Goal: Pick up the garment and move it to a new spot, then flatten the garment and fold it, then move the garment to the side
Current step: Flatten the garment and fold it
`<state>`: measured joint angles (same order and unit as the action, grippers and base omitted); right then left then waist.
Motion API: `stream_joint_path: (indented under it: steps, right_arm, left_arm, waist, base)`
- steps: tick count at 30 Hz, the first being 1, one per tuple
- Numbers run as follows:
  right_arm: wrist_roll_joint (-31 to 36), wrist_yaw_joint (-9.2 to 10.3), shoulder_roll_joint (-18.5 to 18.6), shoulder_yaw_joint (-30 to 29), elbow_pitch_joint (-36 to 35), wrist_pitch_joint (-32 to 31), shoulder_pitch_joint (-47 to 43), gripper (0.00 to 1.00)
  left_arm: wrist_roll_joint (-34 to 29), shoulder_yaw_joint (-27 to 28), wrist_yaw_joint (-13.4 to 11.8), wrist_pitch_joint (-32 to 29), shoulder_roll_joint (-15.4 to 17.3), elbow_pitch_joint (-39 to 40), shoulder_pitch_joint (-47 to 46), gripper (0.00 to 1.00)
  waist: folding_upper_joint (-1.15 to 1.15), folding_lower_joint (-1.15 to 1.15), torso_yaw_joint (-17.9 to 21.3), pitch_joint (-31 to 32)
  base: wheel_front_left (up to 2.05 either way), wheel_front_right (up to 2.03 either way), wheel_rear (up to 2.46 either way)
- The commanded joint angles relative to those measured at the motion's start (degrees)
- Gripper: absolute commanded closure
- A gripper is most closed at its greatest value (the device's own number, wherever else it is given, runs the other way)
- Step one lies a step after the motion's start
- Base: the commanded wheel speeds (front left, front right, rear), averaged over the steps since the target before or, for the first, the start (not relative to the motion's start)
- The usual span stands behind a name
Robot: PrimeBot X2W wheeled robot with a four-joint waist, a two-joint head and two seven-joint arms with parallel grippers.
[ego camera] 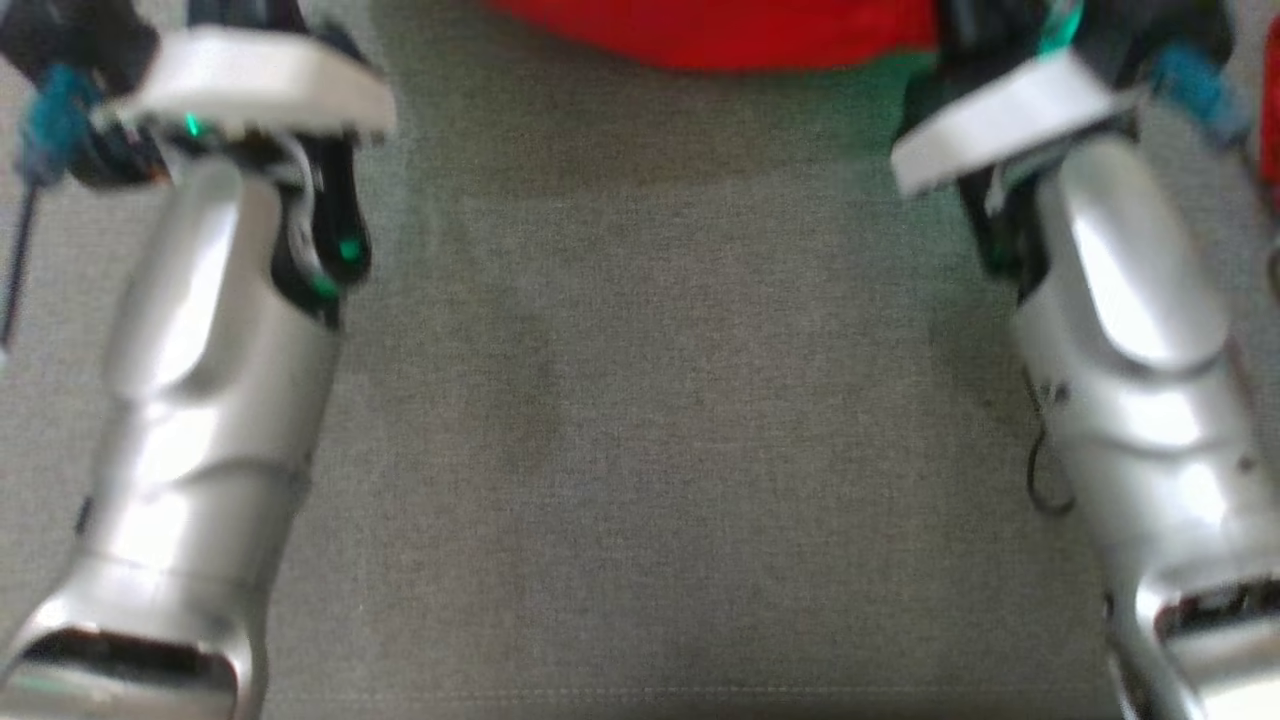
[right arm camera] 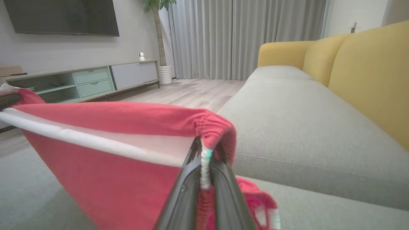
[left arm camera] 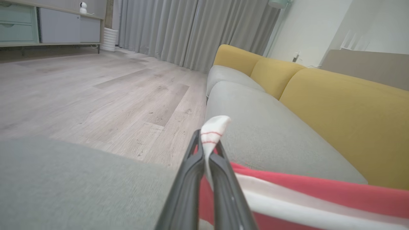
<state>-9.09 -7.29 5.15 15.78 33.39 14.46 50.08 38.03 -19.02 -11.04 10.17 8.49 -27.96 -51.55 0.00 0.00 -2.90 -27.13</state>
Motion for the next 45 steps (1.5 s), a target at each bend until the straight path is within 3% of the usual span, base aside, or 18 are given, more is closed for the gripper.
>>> stream_joint_path:
  steps: [1, 14, 21, 32, 38, 45]
  right_arm:
    - [-0.4, -0.20, -1.3, 0.3, -2.9, 0.5, -1.1, 1.00]
    - [-1.5, -0.20, -1.7, -0.4, -15.9, 0.5, -21.0, 1.00]
    - [-1.8, -0.20, -2.0, -0.7, -23.4, 0.5, -36.1, 1.00]
    - [-0.8, -0.20, -2.2, 0.9, -33.5, -1.8, -54.9, 1.00]
    - [-1.9, -0.20, -2.3, 1.4, -34.4, -3.1, -55.7, 1.00]
    - [-2.7, -0.20, -2.3, 0.5, -30.1, -2.4, -48.0, 1.00]
  left_arm:
    - [0.2, 1.2, 0.2, 0.7, 1.9, 2.0, -0.3, 1.00]
    - [-0.4, -1.5, -1.0, 3.3, 1.7, 11.5, 19.1, 1.00]
    - [0.6, -2.0, -3.9, 3.6, 2.0, 19.3, 33.5, 1.00]
    - [2.0, -1.6, -9.8, 2.0, 4.3, 34.3, 52.2, 1.00]
    - [0.9, -1.9, -11.4, 0.1, 5.6, 34.9, 51.7, 1.00]
    - [0.5, -2.6, -10.5, -2.1, 3.7, 27.9, 40.2, 1.00]
  waist:
    - [0.00, 0.00, 0.0, 0.4]
    - [0.00, 0.00, -0.5, 10.7]
    - [0.00, 0.00, -0.8, 18.9]
    - [0.00, 0.00, 0.6, 24.5]
    - [0.00, 0.00, 1.7, 22.9]
    - [0.00, 0.00, 2.9, 17.1]
  base:
    - [0.00, 0.00, 0.00]
    - [0.00, 0.00, 0.00]
    - [0.00, 0.00, 0.00]
    - [0.00, 0.00, 0.00]
    - [0.00, 0.00, 0.00]
    - [0.00, 0.00, 0.00]
